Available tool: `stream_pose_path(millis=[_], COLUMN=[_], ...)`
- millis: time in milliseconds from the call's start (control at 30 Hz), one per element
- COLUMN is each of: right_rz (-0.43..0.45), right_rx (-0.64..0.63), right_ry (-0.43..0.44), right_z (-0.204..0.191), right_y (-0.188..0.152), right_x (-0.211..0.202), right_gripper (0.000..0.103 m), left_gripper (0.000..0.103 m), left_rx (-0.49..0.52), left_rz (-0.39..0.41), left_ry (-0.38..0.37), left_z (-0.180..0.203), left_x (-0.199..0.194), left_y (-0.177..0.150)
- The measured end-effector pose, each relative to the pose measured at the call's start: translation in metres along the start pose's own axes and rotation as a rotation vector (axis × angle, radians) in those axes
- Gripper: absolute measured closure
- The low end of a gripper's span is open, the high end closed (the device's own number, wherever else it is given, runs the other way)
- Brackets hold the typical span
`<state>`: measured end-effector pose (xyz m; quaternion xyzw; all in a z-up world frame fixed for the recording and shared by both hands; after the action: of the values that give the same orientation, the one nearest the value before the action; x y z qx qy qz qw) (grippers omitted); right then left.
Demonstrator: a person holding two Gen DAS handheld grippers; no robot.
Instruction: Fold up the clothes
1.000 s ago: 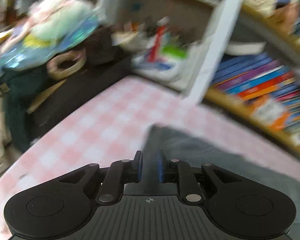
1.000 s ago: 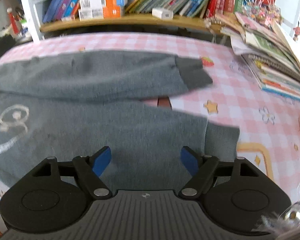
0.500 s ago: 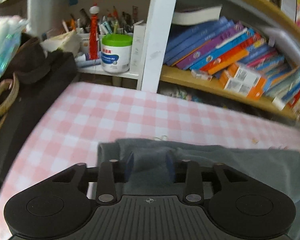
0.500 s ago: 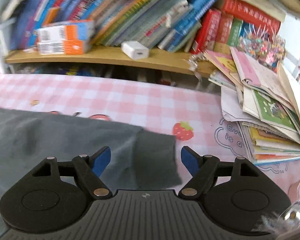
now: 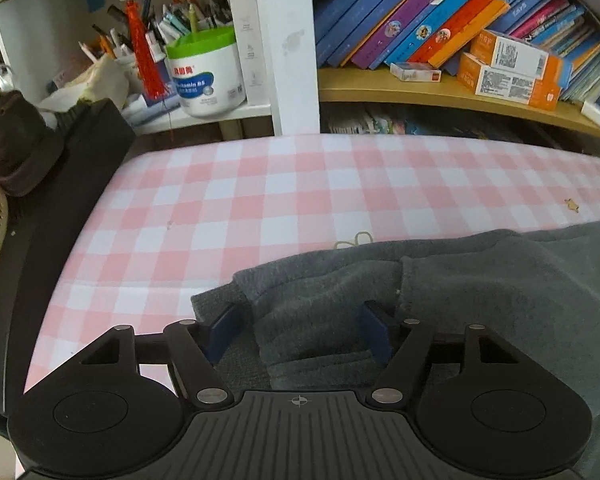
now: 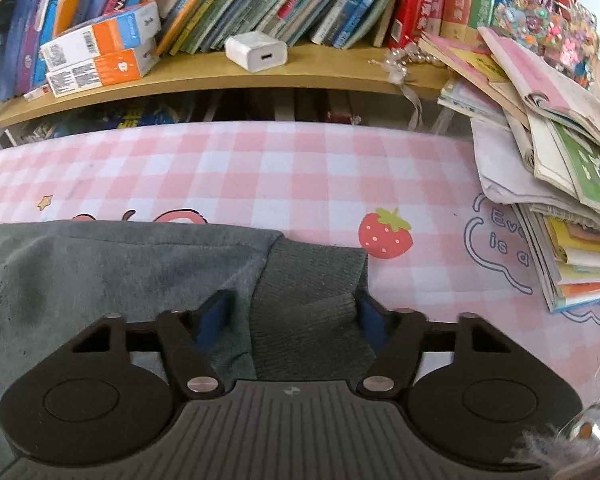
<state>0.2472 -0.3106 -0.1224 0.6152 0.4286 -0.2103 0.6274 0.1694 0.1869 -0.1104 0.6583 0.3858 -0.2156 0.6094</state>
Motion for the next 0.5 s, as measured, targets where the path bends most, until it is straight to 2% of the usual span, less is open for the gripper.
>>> stream_pose_path(millis=[33,67,100,133,167,233,300,400,467,500], right_rz=[0.002,0.005,0.011,0.016,0.022,0.058,0.136,0.284,0.354,0.381], right_rx=[0.001,0.001,-0.002,-0.006,-0.010,-0.014,-0.003,0.021,0.031,0.037], right_ry=[0.004,0.014,0.018,0.021,0.024,0.033,0.051,0.065,0.048,0.031], right_z=[0.000,-0.002,-0.005,-0.007,-0.010,-0.015,-0.018,-0.016,-0.013,-0.011], right_y=[0.000,0.000,0.001,0.002,0.002,0.006,0.012,0.027,0.039,0.046], right_x=[0.000,-0.001,-0.002,-0.003,-0.005,-0.013,-0.030,-0.063,-0.073,-0.075], right_gripper=[0.055,0.068,0.080,0.082,0.085,0.086,0.086,0.087,0.088,0.089], left_gripper=[0.045,0.055,0.077,0.093,0.098,0.100,0.100,0.100,0.100,0.100], left_rx=[-0.005,-0.005,-0.004,-0.002,-0.008,-0.023,-0.066,-0.269,-0.411,-0.440], left_rz=[0.003,0.005,0.007,0.008,0.015,0.032,0.106,0.280,0.351,0.349], left_ry=[0.000,0.011,0.024,0.038,0.026,-0.014,-0.036,-0.101,-0.140,-0.142], left_z=[0.000,-0.003,-0.005,-0.008,-0.011,-0.018,-0.024,-0.045,-0.058,-0.059], left_x=[-0.001,-0.002,-0.003,-0.005,-0.008,-0.015,-0.032,-0.067,-0.077,-0.072], left_y=[0.000,0.001,0.001,0.002,0.003,0.004,0.010,0.024,0.032,0.036])
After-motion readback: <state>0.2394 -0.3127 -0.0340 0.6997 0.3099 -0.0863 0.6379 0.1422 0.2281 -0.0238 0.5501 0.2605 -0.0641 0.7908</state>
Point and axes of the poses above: each gripper's, at about its wrist camera, not at the fingertips, and x roughly the way its jaws point, z to its right, y to its top, the point moved 5 cm from there along x, roughly the way its jaws point, and after that the axes turned 7 degrees about y, right-handed, at the moved point
